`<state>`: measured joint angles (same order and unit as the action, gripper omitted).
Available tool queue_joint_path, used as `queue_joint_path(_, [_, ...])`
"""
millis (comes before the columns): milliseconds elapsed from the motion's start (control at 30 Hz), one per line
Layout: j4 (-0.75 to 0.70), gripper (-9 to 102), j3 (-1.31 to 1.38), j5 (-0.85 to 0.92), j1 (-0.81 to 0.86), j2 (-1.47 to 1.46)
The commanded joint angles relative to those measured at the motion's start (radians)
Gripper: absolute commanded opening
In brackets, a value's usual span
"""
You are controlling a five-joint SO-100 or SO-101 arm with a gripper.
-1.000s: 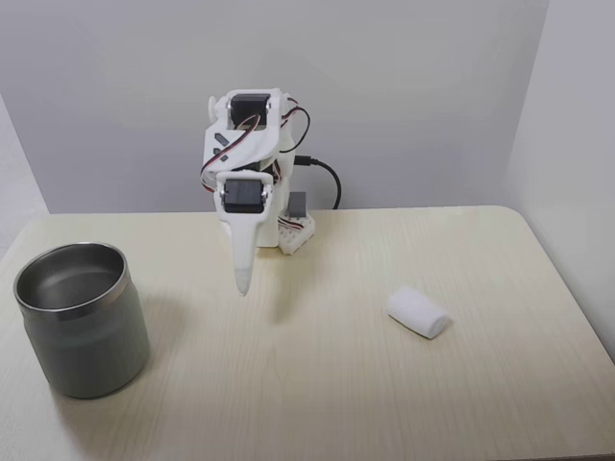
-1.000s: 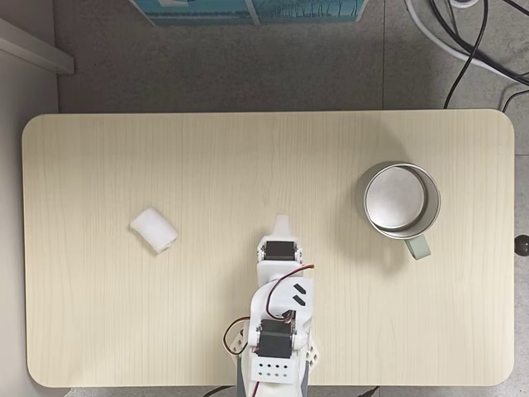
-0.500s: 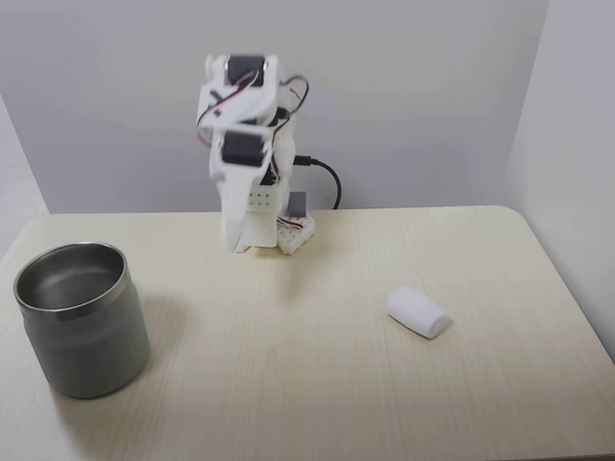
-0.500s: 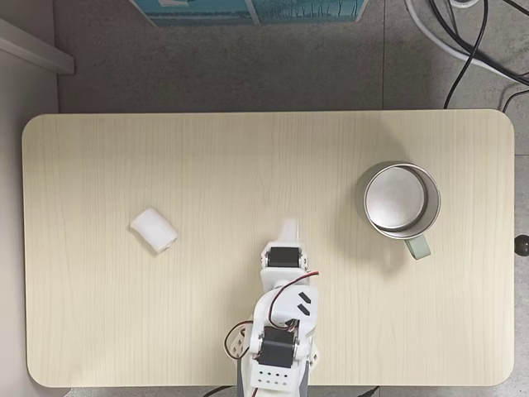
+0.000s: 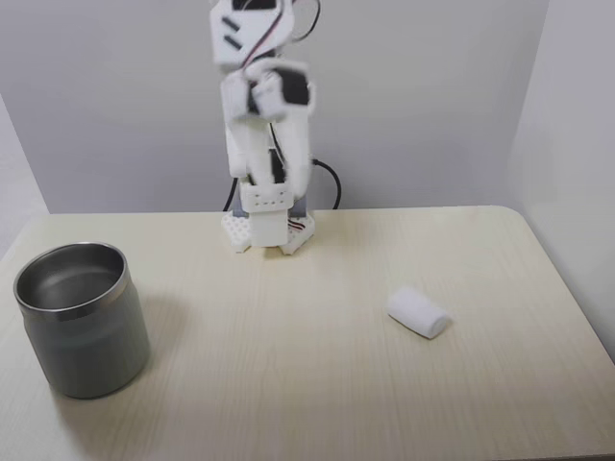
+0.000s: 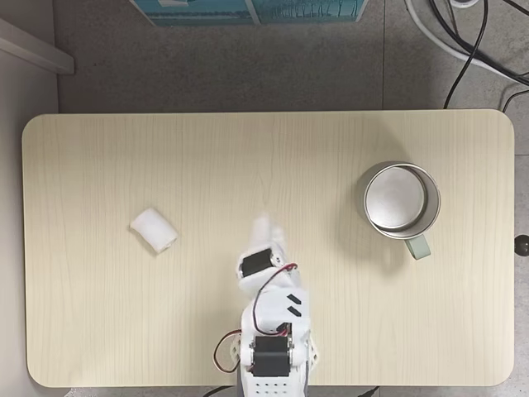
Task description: Grasp a dressing and put it in the cup.
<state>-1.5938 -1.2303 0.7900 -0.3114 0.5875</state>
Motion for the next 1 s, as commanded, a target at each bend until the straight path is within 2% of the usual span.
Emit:
queue_joint_path(0, [-0.049,15,-0.101,0.101,-0.078,0.066])
queue_joint_path(267, [-0.086,23,-0.206,0.282,-0.209,0.365])
queue_joint_path(400, [-0.087,29,-0.316,0.284,-0.282,0.624])
queue_joint_path(533, [-0.08,31,-0.38,0.281,-0.367,0.834])
queue_joint_path(967, [0.179,31,-0.262,0.196,-0.541,1.106])
